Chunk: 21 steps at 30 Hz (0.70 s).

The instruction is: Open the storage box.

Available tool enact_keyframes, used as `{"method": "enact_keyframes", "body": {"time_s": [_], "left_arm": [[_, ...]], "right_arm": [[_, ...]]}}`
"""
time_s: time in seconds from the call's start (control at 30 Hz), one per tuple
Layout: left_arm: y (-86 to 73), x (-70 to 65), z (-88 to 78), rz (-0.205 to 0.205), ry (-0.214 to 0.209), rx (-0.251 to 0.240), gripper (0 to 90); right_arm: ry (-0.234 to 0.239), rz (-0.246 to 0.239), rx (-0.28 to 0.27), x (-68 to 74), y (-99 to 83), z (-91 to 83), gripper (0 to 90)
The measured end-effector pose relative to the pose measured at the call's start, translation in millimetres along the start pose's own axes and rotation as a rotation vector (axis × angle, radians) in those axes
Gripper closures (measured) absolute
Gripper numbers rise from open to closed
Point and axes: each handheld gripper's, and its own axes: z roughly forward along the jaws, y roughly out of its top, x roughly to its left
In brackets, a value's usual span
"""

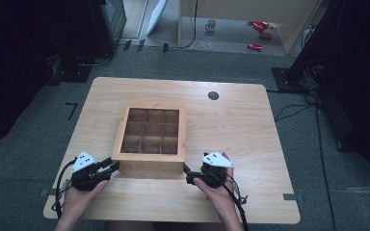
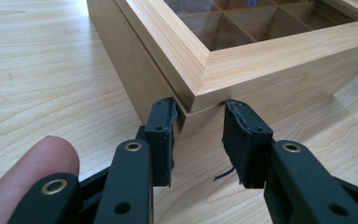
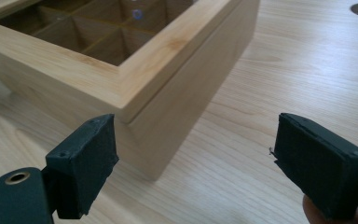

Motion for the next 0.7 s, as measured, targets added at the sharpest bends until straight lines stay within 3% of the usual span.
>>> {"method": "enact_keyframes", "body": {"time_s": [0.17,0.7], "left_arm": [[0.0,-0.7,-0.1,0.007,0.007,0.0,64.7],[0.4,-1.3,-2.5,0.006,0.013,-0.017,67.7]], "right_arm": [[0.016,-0.027,0.01,7.0,-0.4,6.4,13.0],[0.049,-0.017,0.032,12.3,-3.9,24.7,16.5]]}}
